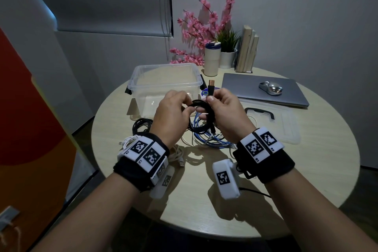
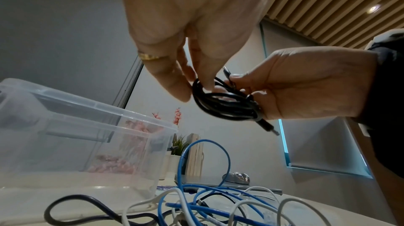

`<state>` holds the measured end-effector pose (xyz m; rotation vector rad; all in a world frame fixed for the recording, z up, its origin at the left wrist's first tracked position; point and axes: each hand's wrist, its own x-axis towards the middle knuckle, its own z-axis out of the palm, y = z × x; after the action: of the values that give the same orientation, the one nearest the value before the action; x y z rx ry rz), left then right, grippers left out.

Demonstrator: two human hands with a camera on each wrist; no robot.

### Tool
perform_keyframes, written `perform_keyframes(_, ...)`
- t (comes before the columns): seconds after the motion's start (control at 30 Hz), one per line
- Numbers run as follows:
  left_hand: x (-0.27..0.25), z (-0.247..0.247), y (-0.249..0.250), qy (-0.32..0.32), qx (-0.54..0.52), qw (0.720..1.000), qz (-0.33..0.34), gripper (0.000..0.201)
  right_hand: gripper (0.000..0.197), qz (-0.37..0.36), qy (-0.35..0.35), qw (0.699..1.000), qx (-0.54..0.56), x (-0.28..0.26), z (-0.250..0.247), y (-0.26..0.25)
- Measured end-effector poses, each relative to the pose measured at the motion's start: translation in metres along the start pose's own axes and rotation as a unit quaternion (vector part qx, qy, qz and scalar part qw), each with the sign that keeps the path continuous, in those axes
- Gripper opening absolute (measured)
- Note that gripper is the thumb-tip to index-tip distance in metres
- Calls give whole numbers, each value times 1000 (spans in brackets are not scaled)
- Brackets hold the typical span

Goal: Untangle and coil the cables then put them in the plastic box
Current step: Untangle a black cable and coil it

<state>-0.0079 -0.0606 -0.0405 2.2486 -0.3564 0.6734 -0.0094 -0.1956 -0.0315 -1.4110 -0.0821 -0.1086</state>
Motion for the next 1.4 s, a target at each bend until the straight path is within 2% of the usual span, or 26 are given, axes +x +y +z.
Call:
perform_keyframes(0.27,-3,2,-2,14,12,993,117,5,15,-9,39,999,16,-2,0,-5)
perform_keyframes(0.37,-5,2,-1,18,32,990,133,1,19,-15,51,998,13,-2,1,-4)
perform_keyframes(0.53,-2,1,4,2,53,993,105,1,24,-29,9,997,-67,-4,7,-8)
perform_keyframes(0.63,-1,0,4,-8,37,997,69,11,24,-30,19,997,-73,-3,7,-9)
perform_keyframes(0.77,0,2,1,-22,33,999,26,13,22,-37,38,997,-63,-3,5,-9)
perform_keyframes(0.97,-1,3,-1,21,28,999,41,10,34,-52,8,988,-144,-5,4,-9)
perform_keyframes(1.2,-3,7,-7,56,-31,994,90,12,24,-77,-41,959,-271,-3,-1,-4)
perform_keyframes(1.3,-2,8,-7,53,-58,994,82,9,21,-76,-33,964,-252,-4,-3,-4)
perform_keyframes(1.4,-3,7,-6,4,-111,994,21,12,19,-39,-28,979,-201,-2,-5,-4)
